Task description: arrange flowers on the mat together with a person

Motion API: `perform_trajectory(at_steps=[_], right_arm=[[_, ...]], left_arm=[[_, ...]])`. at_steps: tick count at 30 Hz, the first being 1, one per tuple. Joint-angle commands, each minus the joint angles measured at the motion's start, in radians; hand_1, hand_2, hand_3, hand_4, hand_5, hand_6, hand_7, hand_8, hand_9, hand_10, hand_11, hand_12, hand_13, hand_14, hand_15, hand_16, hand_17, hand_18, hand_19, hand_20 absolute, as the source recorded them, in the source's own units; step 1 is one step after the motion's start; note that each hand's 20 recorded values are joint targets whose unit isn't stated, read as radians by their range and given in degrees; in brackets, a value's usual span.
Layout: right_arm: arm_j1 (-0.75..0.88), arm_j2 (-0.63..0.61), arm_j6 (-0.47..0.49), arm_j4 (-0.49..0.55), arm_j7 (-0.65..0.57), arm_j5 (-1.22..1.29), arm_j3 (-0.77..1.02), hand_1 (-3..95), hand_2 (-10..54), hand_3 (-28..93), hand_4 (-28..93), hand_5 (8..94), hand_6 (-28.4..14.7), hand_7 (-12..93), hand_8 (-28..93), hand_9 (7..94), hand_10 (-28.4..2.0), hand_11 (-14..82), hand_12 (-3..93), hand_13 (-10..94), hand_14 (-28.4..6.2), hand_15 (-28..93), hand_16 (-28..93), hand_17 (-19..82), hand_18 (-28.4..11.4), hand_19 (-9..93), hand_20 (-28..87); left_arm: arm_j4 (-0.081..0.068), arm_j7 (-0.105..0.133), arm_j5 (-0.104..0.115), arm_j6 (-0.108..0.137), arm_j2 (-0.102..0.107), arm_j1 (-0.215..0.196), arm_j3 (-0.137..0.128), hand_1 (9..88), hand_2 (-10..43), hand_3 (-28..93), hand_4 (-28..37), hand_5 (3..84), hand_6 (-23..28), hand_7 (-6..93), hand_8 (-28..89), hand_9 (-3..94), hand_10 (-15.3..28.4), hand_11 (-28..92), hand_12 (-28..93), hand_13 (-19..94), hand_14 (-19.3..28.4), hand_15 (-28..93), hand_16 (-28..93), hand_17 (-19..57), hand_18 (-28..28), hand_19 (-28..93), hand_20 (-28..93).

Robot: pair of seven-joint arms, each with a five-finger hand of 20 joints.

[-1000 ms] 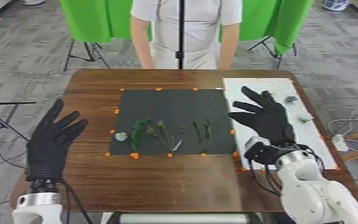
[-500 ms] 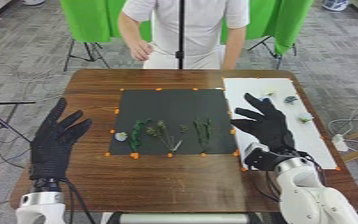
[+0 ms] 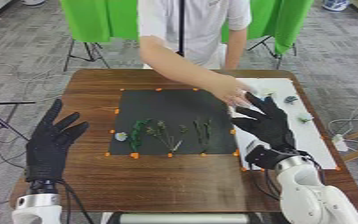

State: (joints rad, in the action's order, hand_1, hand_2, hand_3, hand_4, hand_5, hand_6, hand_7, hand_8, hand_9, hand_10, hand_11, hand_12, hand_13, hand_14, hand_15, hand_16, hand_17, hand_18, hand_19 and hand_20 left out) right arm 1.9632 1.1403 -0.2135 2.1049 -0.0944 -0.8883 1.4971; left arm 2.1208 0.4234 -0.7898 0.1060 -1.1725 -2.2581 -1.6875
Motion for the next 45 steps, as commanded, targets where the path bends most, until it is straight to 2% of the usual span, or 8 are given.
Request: perform_trajectory(at_steps=[1,4,9,16,22,29,33,45], right_arm=[[-0.004,0.012,0.02,-0.007,0.014,0.03,-0.01,16.3,9.8,66,-27,38.2,-0.1,11,-11,46.7,-17.8,12.2,14.6,40,-19.9,41,12,6,-22.0,49,20],[-0.003,0.008,0.017,-0.008,0.022,0.04,-0.011,16.2,9.9,66,-28,38.3,-0.1,11,-11,46.7,-17.8,12.2,14.6,40,-19.9,41,12,6,-22.0,49,20],[-0.008,0.007,0.025,-0.009,0.017,0.041,-0.01,15.8,10.1,66,-28,38.5,-0.1,11,-11,47.0,-17.6,12.4,14.7,40,-19.8,41,12,6,-21.9,49,20],[-0.028,0.007,0.036,-0.016,0.018,0.038,-0.022,15.6,10.2,67,-27,38.7,-0.2,11,-11,47.2,-17.7,12.5,14.6,40,-19.8,41,12,6,-22.0,49,20],[-0.022,0.01,0.046,-0.013,0.012,0.036,-0.019,15.6,10.1,67,-27,38.8,-0.2,11,-11,47.3,-17.7,12.6,14.5,40,-19.9,41,12,6,-22.1,49,20],[-0.02,0.008,0.039,-0.006,0.016,0.014,-0.015,15.9,10.0,67,-27,38.9,-0.1,11,-11,47.6,-17.7,12.7,14.6,40,-19.9,41,12,6,-22.1,49,20],[-0.02,0.006,0.038,-0.002,0.022,0.018,-0.012,16.0,9.9,67,-27,38.9,-0.2,11,-11,47.6,-17.7,12.8,14.5,40,-19.9,41,12,6,-22.1,49,20],[-0.021,0.004,0.032,0.001,0.021,-0.005,-0.013,16.3,9.8,68,-27,39.2,0.1,12,-11,48.0,-17.7,13.1,14.5,40,-19.8,42,12,6,-22.1,49,20]], left_arm=[[-0.016,-0.006,-0.012,-0.03,-0.02,0.03,0.011,21.6,8.2,74,-27.9,29.6,3.8,10.2,-9,35.9,17.2,20,11,34,24.8,43,-8,2.0,28.4,74,-18],[-0.018,0.0,-0.01,-0.022,-0.012,0.04,0.018,21.6,8.2,74,-28.0,29.4,3.7,10.3,-9,36.0,17.2,20,11,34,24.8,43,-7,2.0,28.4,75,-19],[-0.013,-0.017,-0.018,-0.04,-0.019,0.041,0.01,21.6,8.3,74,-28.0,29.2,3.8,10.2,-9,36.1,17.6,21,11,35,25.5,48,-7,4.6,28.4,83,-20],[-0.007,0.004,-0.015,-0.042,0.009,0.04,0.002,21.7,8.4,73,-27.8,29.1,3.9,10.1,-9,36.4,17.8,21,11,36,25.7,50,-8,7.4,28.4,90,-28],[-0.013,0.013,0.022,-0.05,0.038,0.04,0.005,21.6,8.3,73,-27.8,28.9,3.8,10.3,-9,36.4,17.8,21,11,36,25.1,46,-8,7.3,28.4,83,-28],[-0.031,-0.003,0.02,-0.051,0.033,0.054,0.007,21.6,8.2,74,-27.9,29.0,3.9,10.5,-9,36.3,17.6,21,11,34,24.9,44,-7,4.8,28.4,75,-28],[-0.044,-0.008,0.023,-0.053,0.052,0.075,0.016,21.7,8.1,74,-28.0,29.0,3.9,10.6,-9,36.0,17.5,21,11,33,24.9,44,-7,2.4,28.4,71,-28],[-0.046,-0.015,0.02,-0.051,0.059,0.102,0.031,21.8,8.2,74,-27.6,29.1,3.9,10.6,-9,35.9,17.5,21,11,32,24.9,44,-7,1.4,28.4,71,-24]])
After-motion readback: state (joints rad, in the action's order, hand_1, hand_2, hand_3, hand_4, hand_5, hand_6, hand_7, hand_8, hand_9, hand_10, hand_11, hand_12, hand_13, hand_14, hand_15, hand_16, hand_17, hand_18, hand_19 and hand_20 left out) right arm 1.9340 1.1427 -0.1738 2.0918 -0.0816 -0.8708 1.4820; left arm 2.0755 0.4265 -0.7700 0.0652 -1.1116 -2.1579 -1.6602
